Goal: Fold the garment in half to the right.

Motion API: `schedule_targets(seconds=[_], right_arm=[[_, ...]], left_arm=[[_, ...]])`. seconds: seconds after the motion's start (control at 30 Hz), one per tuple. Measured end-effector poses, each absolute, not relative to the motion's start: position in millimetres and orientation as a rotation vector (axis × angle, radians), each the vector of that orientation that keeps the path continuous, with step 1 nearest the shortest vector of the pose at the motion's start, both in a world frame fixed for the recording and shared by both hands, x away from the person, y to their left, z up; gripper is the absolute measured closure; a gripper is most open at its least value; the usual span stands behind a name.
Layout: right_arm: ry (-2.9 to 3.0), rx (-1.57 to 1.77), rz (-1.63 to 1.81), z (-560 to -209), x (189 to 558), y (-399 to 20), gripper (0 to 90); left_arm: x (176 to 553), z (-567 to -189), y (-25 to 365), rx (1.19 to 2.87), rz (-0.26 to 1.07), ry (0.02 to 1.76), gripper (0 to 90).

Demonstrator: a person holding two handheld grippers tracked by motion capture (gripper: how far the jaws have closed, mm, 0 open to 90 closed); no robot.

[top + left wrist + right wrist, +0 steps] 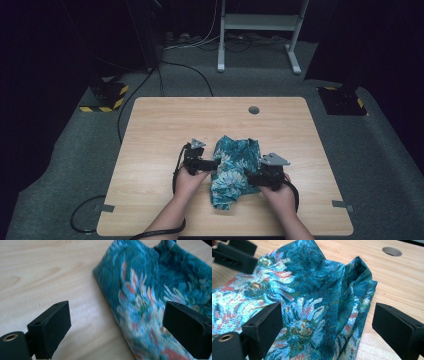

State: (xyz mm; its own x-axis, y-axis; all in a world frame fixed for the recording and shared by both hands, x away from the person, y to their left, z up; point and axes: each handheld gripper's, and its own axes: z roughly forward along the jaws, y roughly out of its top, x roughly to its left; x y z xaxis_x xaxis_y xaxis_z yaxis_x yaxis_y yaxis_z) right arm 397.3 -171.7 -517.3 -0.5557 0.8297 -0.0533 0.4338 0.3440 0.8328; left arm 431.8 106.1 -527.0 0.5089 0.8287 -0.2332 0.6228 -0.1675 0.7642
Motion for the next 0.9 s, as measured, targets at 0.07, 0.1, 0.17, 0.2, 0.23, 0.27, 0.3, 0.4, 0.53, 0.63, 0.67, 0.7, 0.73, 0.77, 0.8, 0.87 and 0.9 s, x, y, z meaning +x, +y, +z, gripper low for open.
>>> schedule_targets(seconds=[0.07, 0.1, 0.17, 0.2, 0.23, 0.27, 0.3, 0.4, 0.53, 0.63, 0.67, 0.7, 0.73, 0.77, 0.8, 0.87, 0.9], right_arm=[[2.142, 1.109, 1.104, -519, 399, -173, 9.2], [2.143, 1.115, 1.106, -520, 400, -173, 9.3], [2.145, 1.127, 1.110, -522, 401, -174, 9.2], [2.148, 1.134, 1.112, -523, 402, -175, 9.2], [2.148, 1.139, 1.111, -524, 403, -175, 9.2], [2.151, 1.148, 1.112, -525, 403, -175, 9.2], [2.153, 1.151, 1.111, -526, 404, -175, 9.2], [2.165, 1.163, 1.100, -530, 405, -174, 9.2], [2.175, 1.175, 1.091, -533, 406, -172, 9.4], [2.187, 1.178, 1.080, -535, 407, -171, 10.6], [2.189, 1.183, 1.077, -535, 407, -171, 11.1], [2.192, 1.187, 1.077, -536, 408, -171, 12.1], [2.196, 1.188, 1.072, -536, 408, -171, 12.6], [2.199, 1.189, 1.071, -537, 408, -171, 13.7], [2.206, 1.191, 1.068, -537, 409, -170, 15.9], [2.224, 1.194, 1.050, -539, 409, -169, 18.3], [2.230, 1.194, 1.045, -540, 409, -169, 20.9]], left_arm=[[426, -529, 106, 1.883, 0.294, 1.198, 9.0], [424, -529, 105, 1.886, 0.293, 1.200, 9.5], [419, -529, 103, 1.887, 0.290, 1.198, 9.7], [417, -529, 101, 1.889, 0.290, 1.194, 10.3], [415, -529, 100, 1.892, 0.294, 1.191, 10.5], [413, -528, 99, 1.892, 0.291, 1.188, 10.9], [411, -528, 97, 1.890, 0.282, 1.182, 12.0], [407, -528, 93, 1.902, 0.290, 1.195, 14.4], [404, -528, 87, 1.932, 0.314, 1.202, 17.5], [402, -530, 84, 1.956, 0.310, 1.200, 23.4], [402, -531, 83, 1.966, 0.305, 1.190, 26.6], [401, -532, 82, 1.971, 0.306, 1.191, 30.1], [401, -533, 82, 1.969, 0.296, 1.200, 30.5], [402, -534, 81, 1.967, 0.289, 1.202, 31.9], [402, -535, 81, 1.969, 0.287, 1.204, 35.1], [401, -536, 82, 1.967, 0.295, 1.208, 39.4], [401, -536, 82, 1.968, 0.300, 1.203, 42.2]])
